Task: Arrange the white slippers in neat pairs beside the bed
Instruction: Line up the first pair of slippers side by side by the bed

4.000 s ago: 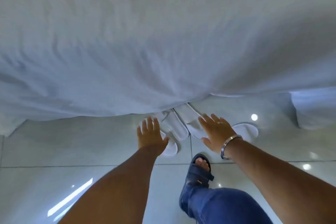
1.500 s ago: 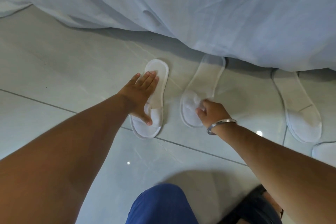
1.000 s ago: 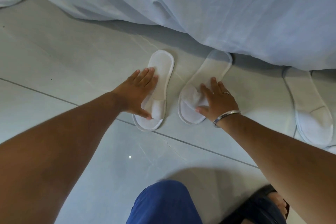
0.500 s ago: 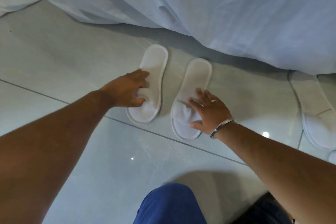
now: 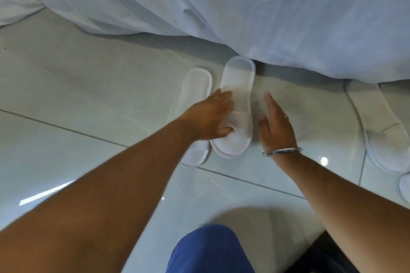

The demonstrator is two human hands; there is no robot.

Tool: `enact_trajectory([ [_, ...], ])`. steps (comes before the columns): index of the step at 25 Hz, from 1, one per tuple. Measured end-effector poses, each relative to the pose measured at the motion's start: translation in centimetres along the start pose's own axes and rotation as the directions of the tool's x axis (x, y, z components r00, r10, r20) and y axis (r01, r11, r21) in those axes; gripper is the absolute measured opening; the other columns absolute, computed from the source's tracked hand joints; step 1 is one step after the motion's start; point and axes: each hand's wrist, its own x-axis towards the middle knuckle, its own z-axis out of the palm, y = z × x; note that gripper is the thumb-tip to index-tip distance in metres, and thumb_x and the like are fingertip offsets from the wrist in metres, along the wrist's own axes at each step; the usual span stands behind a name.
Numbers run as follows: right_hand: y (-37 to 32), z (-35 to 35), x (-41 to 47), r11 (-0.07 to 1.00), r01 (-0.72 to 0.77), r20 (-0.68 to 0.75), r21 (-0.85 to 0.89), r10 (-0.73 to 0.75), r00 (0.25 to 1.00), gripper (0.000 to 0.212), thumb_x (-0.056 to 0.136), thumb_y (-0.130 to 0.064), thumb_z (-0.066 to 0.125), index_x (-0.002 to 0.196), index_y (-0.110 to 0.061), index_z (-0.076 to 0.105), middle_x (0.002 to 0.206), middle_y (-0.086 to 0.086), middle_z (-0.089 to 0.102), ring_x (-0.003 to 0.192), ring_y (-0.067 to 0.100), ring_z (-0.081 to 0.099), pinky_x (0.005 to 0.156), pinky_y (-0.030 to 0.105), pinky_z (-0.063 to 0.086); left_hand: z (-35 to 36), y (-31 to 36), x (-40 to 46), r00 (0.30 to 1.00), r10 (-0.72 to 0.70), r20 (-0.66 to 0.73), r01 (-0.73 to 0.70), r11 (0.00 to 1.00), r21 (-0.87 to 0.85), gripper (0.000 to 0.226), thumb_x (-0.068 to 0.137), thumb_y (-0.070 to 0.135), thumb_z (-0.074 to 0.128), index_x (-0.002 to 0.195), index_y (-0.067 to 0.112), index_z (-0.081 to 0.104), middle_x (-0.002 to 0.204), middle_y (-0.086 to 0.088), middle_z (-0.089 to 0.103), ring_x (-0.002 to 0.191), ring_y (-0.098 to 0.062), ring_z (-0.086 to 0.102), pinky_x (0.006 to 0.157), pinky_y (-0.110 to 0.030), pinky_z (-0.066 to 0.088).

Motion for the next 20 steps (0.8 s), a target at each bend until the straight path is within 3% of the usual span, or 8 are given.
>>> enact_trajectory([
  [2, 1.2, -0.8, -0.1, 0.944, 0.264, 0.237, -0.197, -0.215, 0.947, 0.057, 0.091, -0.026, 0.044, 0.144, -0.009, 0.033, 0.150, 0.017, 0.038, 0.136, 0.035, 0.038, 0.109, 0.049, 0.039, 2.2, 0.6, -0.4, 0.999, -0.023, 0.027, 0.022, 0.999, 0.026, 0.098, 0.077, 0.057, 0.073, 0.151, 0.010, 0.028, 0.166, -0.012, 0.010, 0.152, -0.030, 0.008, 0.118, -0.046, 0.029],
  [5, 0.8, 1.0, 0.9, 0.839, 0.353, 0.475, -0.413, -0.133, 0.870, 0.076, 0.086, -0.060, 0.044, 0.148, -0.022, 0.019, 0.158, 0.015, 0.018, 0.143, 0.036, 0.022, 0.114, 0.049, 0.029, 3.0, -2.9, -3.9, 0.987, -0.158, 0.008, 0.152, 0.962, 0.227, 0.124, 0.073, 0.083, 0.052, 0.157, 0.010, -0.003, 0.166, -0.014, -0.011, 0.152, -0.029, -0.010, 0.124, -0.049, 0.006],
  [7, 0.0, 2.4, 1.6, 0.806, 0.306, 0.447, -0.506, -0.059, 0.893, 0.089, 0.078, -0.072, 0.042, 0.148, -0.027, 0.013, 0.160, 0.014, 0.007, 0.145, 0.036, 0.012, 0.117, 0.049, 0.018, 2.6, -5.4, -6.0, 0.978, -0.205, 0.033, 0.184, 0.930, 0.317, 0.124, 0.074, 0.088, 0.039, 0.155, 0.009, -0.011, 0.165, -0.015, -0.015, 0.152, -0.031, -0.012, 0.123, -0.051, 0.003],
  [9, -0.5, 3.6, 1.4, 0.788, 0.286, 0.399, -0.546, -0.055, 0.915, 0.092, 0.073, -0.071, 0.049, 0.147, -0.026, 0.017, 0.160, 0.016, 0.006, 0.145, 0.036, 0.010, 0.117, 0.049, 0.013, 2.3, -6.8, -6.7, 0.982, -0.180, 0.064, 0.147, 0.925, 0.349, 0.117, 0.078, 0.086, 0.033, 0.155, 0.010, -0.012, 0.165, -0.013, -0.015, 0.152, -0.030, -0.011, 0.123, -0.054, 0.006],
  [20, -2.9, 4.4, -0.5, 0.800, 0.362, 0.473, -0.479, -0.112, 0.874, 0.102, 0.061, -0.077, 0.057, 0.145, -0.029, 0.021, 0.159, 0.013, 0.011, 0.143, 0.032, 0.020, 0.110, 0.044, 0.029, 1.7, -8.0, -6.2, 0.987, -0.148, 0.062, 0.115, 0.924, 0.366, 0.124, 0.070, 0.091, 0.034, 0.155, 0.016, -0.016, 0.166, -0.008, -0.015, 0.152, -0.026, -0.013, 0.123, -0.052, -0.003],
])
